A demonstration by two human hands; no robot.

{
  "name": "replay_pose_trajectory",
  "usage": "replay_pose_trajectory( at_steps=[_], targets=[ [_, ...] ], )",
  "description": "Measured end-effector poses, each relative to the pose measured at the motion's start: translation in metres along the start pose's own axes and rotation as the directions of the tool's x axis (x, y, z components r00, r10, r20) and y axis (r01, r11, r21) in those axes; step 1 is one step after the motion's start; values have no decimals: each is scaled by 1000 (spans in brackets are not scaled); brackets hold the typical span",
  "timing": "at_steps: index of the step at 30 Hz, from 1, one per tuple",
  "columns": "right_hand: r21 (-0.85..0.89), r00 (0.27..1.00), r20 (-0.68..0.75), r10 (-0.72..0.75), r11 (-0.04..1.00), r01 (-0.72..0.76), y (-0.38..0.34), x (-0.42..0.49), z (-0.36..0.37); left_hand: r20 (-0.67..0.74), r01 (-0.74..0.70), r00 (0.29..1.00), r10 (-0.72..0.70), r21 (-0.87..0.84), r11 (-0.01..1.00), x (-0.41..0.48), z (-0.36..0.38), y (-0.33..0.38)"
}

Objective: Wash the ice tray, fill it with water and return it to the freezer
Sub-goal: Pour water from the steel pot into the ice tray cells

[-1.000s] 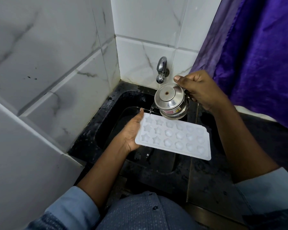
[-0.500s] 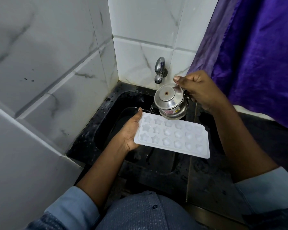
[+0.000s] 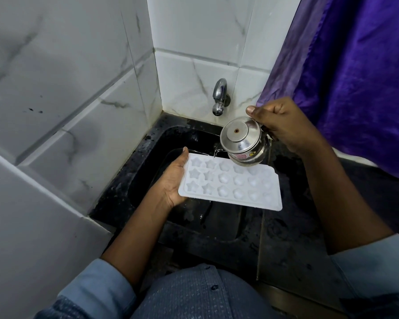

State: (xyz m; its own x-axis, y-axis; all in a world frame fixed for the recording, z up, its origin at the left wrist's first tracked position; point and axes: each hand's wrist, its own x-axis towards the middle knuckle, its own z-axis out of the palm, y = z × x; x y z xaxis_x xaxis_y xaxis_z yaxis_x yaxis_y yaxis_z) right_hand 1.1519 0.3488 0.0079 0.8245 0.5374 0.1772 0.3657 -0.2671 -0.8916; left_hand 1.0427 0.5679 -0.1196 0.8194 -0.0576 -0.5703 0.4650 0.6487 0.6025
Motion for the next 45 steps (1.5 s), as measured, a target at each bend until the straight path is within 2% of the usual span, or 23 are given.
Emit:
replay_pose_trajectory(
  at_steps=[15, 30, 45],
  targets=[
    [4, 1000, 2, 14, 1000, -14, -6, -1, -1, 59, -4, 998, 5, -27, 1000, 8, -8, 2],
    [-25, 999, -43, 20, 999, -21, -2, -7, -18, -7, -36, 999, 36, -18, 999, 7, -18, 8],
    [-96, 999, -50, 11, 995, -16, -5, -10, -19, 21, -18, 1000, 19, -31, 999, 8, -25, 9]
  ],
)
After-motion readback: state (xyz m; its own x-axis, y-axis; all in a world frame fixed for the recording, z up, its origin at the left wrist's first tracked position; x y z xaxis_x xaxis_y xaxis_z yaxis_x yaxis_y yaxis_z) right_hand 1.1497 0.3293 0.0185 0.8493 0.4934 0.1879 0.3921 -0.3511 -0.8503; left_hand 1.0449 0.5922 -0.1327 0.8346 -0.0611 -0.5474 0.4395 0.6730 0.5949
